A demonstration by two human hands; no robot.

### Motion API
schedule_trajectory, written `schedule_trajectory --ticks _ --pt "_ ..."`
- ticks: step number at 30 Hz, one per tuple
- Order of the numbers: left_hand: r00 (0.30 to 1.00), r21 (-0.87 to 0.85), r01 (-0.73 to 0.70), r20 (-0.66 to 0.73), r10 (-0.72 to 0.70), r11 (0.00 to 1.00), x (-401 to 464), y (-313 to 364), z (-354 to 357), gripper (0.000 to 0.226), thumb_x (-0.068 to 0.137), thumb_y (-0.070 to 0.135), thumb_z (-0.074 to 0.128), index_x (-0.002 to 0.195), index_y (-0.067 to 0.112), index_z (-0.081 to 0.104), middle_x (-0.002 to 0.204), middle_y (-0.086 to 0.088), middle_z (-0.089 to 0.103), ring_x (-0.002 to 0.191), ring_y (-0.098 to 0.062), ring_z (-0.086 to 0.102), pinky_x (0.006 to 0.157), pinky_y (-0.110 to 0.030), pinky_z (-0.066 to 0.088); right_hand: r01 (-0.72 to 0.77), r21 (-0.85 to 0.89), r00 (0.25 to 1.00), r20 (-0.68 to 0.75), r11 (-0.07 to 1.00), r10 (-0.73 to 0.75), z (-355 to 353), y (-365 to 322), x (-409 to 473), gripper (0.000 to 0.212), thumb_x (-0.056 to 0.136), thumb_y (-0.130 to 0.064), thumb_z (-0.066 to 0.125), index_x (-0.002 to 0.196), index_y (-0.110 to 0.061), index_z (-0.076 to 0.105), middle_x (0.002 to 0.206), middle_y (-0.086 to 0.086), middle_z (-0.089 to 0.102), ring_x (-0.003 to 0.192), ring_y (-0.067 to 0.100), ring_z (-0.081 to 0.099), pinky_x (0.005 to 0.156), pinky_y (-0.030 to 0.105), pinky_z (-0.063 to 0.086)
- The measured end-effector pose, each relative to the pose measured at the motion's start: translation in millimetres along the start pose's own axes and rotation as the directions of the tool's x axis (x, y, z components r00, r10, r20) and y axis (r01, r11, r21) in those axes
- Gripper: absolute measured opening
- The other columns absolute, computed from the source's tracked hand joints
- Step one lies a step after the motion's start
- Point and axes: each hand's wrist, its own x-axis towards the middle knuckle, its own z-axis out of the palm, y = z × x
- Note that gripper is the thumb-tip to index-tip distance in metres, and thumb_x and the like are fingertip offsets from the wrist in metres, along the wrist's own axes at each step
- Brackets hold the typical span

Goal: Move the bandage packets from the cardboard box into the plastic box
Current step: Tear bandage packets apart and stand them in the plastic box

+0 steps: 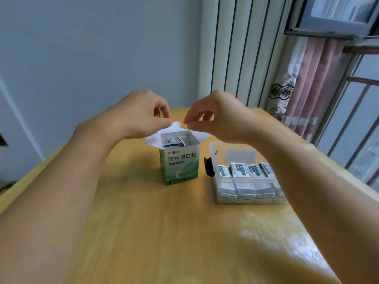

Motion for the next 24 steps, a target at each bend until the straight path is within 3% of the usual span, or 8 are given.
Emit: schedule_trajectory --ticks 3,5,7,9,12,16,20,24 --pt "0.973 0.151 0.16 0.14 -0.181 0.976 3 -18 6 0.032 0.092 0.042 0.066 0.12 0.028 0.06 0.11 0.002 0.064 0.087 -0.02 0.063 0.081 -0.033 0.052 -0.036 -0.121 0.999 0.008 0.992 0.037 31 2 5 0.008 0.086 -0.021 0.076 0.093 -0.019 0.078 0.084 -0.009 0.073 0.062 -0.004 0.056 0.057 0.007 0.037" --pt "0.94 0.047 0.22 0.257 -0.225 0.974 1 -19 14 0.041 0.097 0.04 0.059 0.135 0.029 0.047 0.112 0.001 0.062 0.081 -0.021 0.069 0.073 -0.035 0.058 -0.062 -0.116 0.998 0.014 0.991 0.064 37 5 6 0.008 0.087 -0.023 0.075 0.092 -0.018 0.079 0.086 -0.006 0.075 0.065 0.002 0.056 0.061 0.018 0.043" --pt "0.91 -0.105 0.245 0.366 -0.192 0.964 1 -16 21 0.045 0.101 0.031 0.052 0.144 0.031 0.039 0.108 0.0 0.06 0.08 -0.019 0.072 0.059 -0.03 0.056 -0.078 -0.1 0.995 0.052 0.992 0.083 37 4 6 0.01 0.086 -0.022 0.076 0.095 -0.019 0.079 0.087 -0.005 0.075 0.066 0.002 0.057 0.059 0.014 0.041" --pt "0.911 -0.204 0.215 0.396 -0.12 0.955 -1 -13 20 0.051 0.1 0.02 0.052 0.146 0.034 0.035 0.098 -0.002 0.061 0.072 -0.014 0.071 0.055 -0.027 0.055 -0.085 -0.112 0.991 0.093 0.99 0.096 36 3 6 0.02 0.083 -0.019 0.078 0.103 -0.021 0.078 0.088 -0.005 0.074 0.069 0.004 0.06 0.059 0.012 0.042" --pt "0.921 -0.248 0.163 0.386 -0.057 0.955 -1 -10 16 0.062 0.095 0.013 0.056 0.146 0.039 0.033 0.092 -0.003 0.06 0.059 -0.007 0.067 0.059 -0.028 0.058 -0.109 -0.097 0.99 0.081 0.989 0.117 39 1 4 0.03 0.08 -0.018 0.08 0.108 -0.029 0.075 0.087 -0.007 0.074 0.073 0.005 0.064 0.065 0.022 0.051" --pt "0.915 -0.219 0.171 0.396 -0.072 0.961 -5 -9 13 0.065 0.094 0.015 0.06 0.146 0.043 0.033 0.115 -0.004 0.058 0.068 -0.008 0.069 0.065 -0.029 0.062 -0.096 -0.053 0.994 0.05 0.994 0.099 40 -2 4 0.023 0.08 -0.017 0.08 0.099 -0.03 0.077 0.082 -0.009 0.073 0.07 0.001 0.063 0.064 0.023 0.052" --pt "0.921 -0.202 0.165 0.382 -0.078 0.965 -4 -9 15 0.064 0.095 0.018 0.057 0.147 0.043 0.031 0.112 -0.001 0.058 0.064 -0.003 0.067 0.071 -0.028 0.062 -0.079 -0.087 0.993 0.084 0.993 0.086 32 3 5 0.018 0.081 -0.007 0.077 0.091 -0.021 0.079 0.082 -0.006 0.074 0.058 -0.013 0.054 0.052 0.005 0.038" --pt "0.921 -0.209 0.169 0.382 -0.079 0.963 -1 -11 16 0.063 0.094 0.019 0.059 0.146 0.044 0.032 0.123 0.002 0.051 0.078 -0.012 0.07 0.073 -0.028 0.062 -0.079 -0.092 0.994 0.071 0.993 0.086 36 3 3 0.014 0.082 -0.011 0.073 0.089 -0.021 0.08 0.078 -0.007 0.072 0.062 -0.002 0.056 0.059 0.014 0.042"
